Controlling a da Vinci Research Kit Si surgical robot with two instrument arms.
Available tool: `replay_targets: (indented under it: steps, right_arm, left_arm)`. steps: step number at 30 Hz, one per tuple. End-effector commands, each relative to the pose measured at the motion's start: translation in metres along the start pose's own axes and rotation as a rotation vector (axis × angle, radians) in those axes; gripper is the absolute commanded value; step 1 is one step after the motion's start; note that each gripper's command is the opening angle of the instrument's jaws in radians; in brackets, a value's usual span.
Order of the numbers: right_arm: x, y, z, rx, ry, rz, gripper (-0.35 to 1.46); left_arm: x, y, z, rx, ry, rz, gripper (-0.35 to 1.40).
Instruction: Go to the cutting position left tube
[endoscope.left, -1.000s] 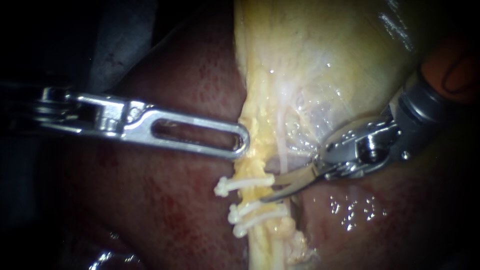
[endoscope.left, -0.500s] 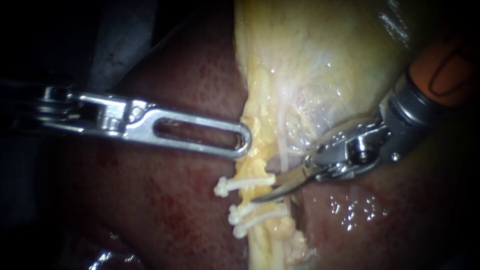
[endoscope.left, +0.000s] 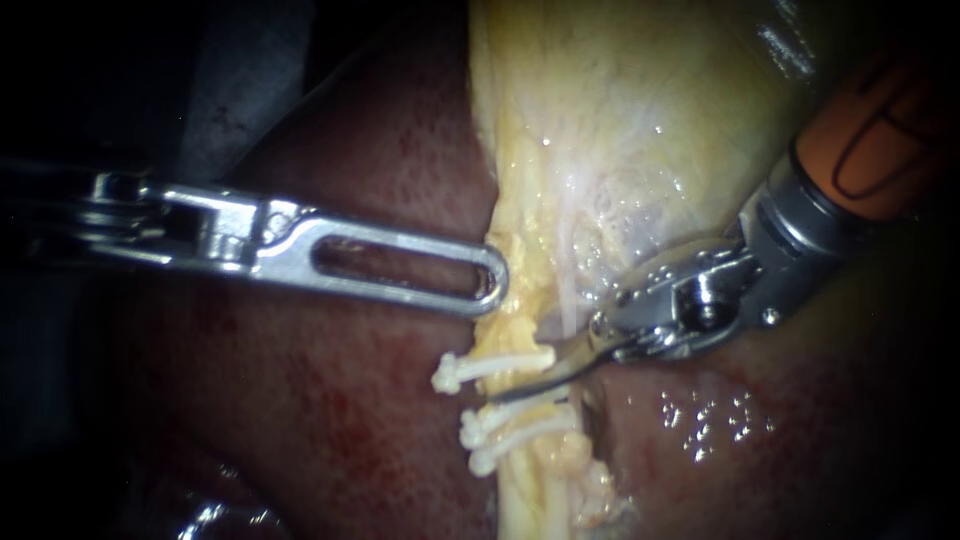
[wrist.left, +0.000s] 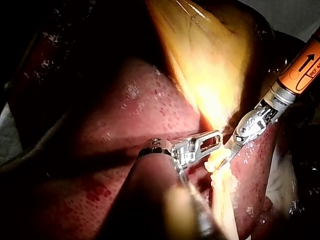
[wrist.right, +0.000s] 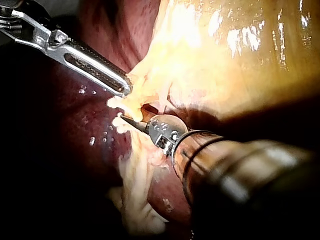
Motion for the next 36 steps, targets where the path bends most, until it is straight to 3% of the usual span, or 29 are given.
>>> replay_targets:
  steps: [1, 8, 25, 36]
  right_arm:
    - [0.0000, 0.0000, 0.0000, 0.001, 0.004, -0.001, 0.14]
    - [0.0003, 0.0000, 0.0005, 0.022, 0.061, 0.011, 0.14]
    - [-0.0001, 0.0000, 0.0019, 0.035, 0.061, 0.027, 0.14]
    - [-0.0002, 0.0000, 0.0022, 0.052, 0.101, 0.030, 0.14]
  left_arm:
    - [0.0000, 0.0000, 0.0000, 0.000, 0.000, 0.000, -0.35]
    - [0.0000, -0.0001, 0.0001, -0.003, -0.003, 0.000, -0.35]
    - [-0.0001, -0.0001, 0.0003, -0.004, -0.004, 0.000, -0.35]
    - [-0.0001, -0.0001, 0.0003, -0.002, -0.002, 0.000, -0.35]
